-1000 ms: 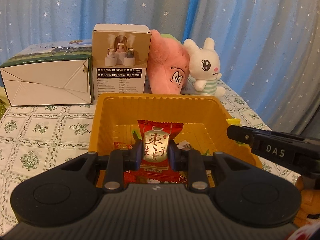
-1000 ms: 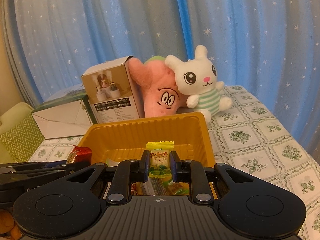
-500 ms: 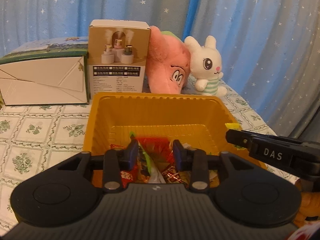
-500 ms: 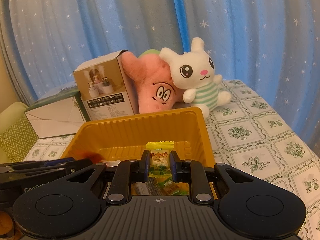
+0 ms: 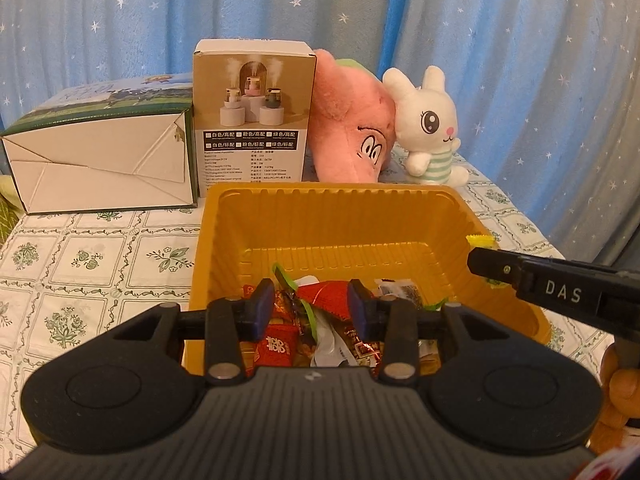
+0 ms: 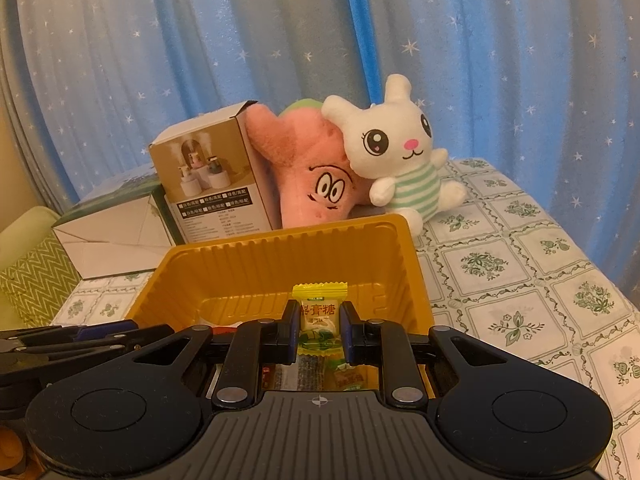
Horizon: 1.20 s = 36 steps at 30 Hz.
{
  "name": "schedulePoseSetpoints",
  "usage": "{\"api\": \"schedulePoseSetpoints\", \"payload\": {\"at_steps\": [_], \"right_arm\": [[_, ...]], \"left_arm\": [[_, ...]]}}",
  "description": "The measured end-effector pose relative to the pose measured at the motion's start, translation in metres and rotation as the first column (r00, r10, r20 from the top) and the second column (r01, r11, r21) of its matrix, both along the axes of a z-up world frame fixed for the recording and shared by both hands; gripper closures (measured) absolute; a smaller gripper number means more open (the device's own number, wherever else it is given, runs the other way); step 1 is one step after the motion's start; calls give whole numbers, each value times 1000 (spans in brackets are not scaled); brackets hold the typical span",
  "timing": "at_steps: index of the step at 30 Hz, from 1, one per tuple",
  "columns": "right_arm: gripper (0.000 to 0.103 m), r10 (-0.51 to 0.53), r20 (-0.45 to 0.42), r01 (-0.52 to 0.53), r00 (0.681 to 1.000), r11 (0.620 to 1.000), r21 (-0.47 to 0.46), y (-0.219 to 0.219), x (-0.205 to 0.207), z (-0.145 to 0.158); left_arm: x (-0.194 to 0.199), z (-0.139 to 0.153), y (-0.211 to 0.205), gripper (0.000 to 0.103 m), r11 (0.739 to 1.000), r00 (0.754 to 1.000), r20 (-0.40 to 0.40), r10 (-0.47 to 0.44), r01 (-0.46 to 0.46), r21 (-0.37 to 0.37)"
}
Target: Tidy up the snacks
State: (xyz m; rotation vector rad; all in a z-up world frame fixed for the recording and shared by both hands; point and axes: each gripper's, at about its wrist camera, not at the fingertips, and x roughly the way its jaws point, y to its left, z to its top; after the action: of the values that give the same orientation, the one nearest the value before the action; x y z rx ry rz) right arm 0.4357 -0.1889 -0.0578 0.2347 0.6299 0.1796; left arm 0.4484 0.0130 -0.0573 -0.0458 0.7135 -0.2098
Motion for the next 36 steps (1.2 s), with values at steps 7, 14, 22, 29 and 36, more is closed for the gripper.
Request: {"api": "schedulePoseSetpoints", "payload": {"at_steps": [7, 14, 22, 29, 36], "right_arm": [[82, 6, 16, -7, 1000, 1000, 29, 0, 1, 2], [40, -44, 48, 38, 998, 992, 120, -14, 4, 4], [40, -82, 24, 78, 996, 988, 132, -25, 5, 3], [40, -83, 17, 81, 996, 991, 108, -24, 4, 3], [40, -83, 18, 82, 996, 995, 60, -22, -1, 6]], "left_arm": [[0, 0, -1, 67, 1000, 1000, 0, -3, 3, 6], [-2, 0, 1, 49, 1000, 1000, 15, 9, -9, 11], [-4, 2, 4, 33, 999, 999, 25, 32, -32, 6], [-6, 4, 5, 30, 999, 999, 26, 34, -34, 20], [-13, 5, 8, 30, 999, 999, 32, 36, -36, 28]]}}
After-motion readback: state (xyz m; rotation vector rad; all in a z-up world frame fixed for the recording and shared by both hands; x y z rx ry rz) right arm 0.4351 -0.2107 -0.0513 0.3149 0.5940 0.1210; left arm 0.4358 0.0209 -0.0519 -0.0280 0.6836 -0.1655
